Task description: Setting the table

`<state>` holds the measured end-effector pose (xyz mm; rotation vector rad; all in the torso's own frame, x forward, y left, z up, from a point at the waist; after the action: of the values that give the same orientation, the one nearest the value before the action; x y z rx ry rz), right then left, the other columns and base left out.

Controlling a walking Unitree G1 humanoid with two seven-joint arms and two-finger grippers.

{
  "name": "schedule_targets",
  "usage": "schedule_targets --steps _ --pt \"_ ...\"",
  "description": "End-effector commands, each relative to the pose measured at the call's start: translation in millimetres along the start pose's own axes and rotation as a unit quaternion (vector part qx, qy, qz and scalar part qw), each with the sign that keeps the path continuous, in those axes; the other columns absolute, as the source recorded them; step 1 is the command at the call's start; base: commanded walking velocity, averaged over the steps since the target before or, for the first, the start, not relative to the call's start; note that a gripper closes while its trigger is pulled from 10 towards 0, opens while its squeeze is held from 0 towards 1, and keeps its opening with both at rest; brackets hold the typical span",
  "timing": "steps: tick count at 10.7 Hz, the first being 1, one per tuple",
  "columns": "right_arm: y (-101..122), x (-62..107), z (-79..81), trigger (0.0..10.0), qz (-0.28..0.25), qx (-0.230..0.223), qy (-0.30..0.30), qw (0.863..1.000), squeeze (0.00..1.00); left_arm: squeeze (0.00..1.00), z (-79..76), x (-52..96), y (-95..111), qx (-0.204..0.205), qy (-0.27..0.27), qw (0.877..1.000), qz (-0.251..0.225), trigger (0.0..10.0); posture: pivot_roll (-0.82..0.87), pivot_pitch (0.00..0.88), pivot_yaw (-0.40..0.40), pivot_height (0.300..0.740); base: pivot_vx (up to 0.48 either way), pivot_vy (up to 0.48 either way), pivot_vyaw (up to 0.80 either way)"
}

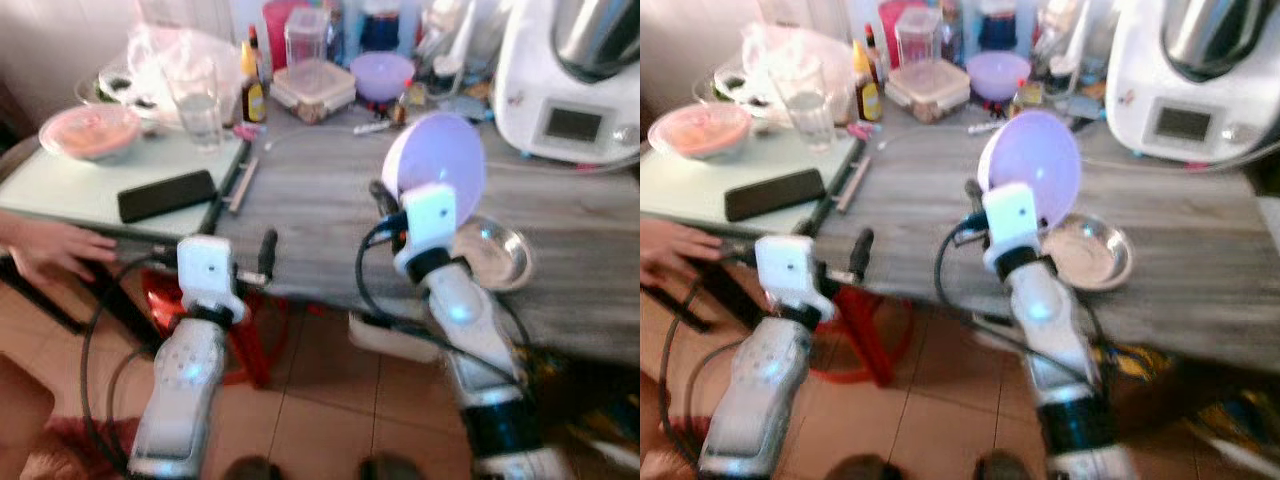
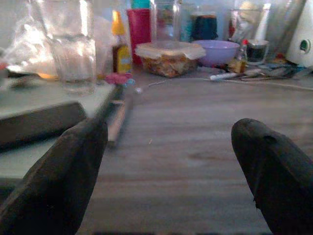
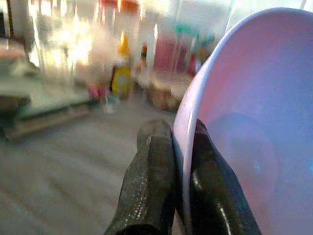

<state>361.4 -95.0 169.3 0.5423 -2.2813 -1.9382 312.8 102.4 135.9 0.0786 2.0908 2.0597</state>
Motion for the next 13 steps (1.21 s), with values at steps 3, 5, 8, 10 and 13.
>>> schedule_targets --steps 3,5,8,10,13 --pt "-10.6 -19.5 -11.1 10.0 0.064 0.010 0.002 0.998 0.00 0.00 10.0 7.6 4.6 0.005 0.009 1.000 0.007 10.0 0.07 0.095 -0.002 0.740 0.000 0.000 0.00" --pt "-12.2 -29.0 -6.3 10.0 0.075 0.034 0.039 0.996 0.00 0.00 10.2 12.5 3.8 -0.004 0.005 1.000 0.010 10.0 0.08 0.115 -0.009 0.740 0.000 0.000 0.00" --pt "-20.9 -38.8 7.7 10.0 0.112 0.055 0.103 0.987 0.00 0.00 7.6 18.8 1.4 0.001 0.007 1.000 0.021 10.0 0.08 0.112 -0.001 0.740 0.000 0.000 0.00" --pt "-22.9 -42.4 12.9 10.0 0.116 0.072 0.126 0.983 0.00 0.00 5.1 18.7 0.2 -0.001 -0.004 1.000 0.026 10.0 0.08 0.117 0.012 0.740 0.000 0.000 0.00" --pt "-32.1 -43.6 14.6 10.0 0.141 0.081 0.146 0.976 0.00 0.00 5.5 21.5 -1.0 -0.005 -0.006 0.999 0.034 10.0 0.09 0.126 0.017 0.740 0.000 0.000 0.00"
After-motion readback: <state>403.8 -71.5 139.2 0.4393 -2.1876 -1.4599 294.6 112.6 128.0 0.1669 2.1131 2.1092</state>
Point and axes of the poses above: a point about 5 cm out from each wrist's last joint towards the gripper, its own x axis pointing back from the gripper into the wrist, its own y axis along the axis of the wrist's last joint, z = x × y, the point moved 6 cm from there along -x, pointing out of the wrist towards the gripper, and after that the axes turned 1 degree about -x, right-handed, at the moved point
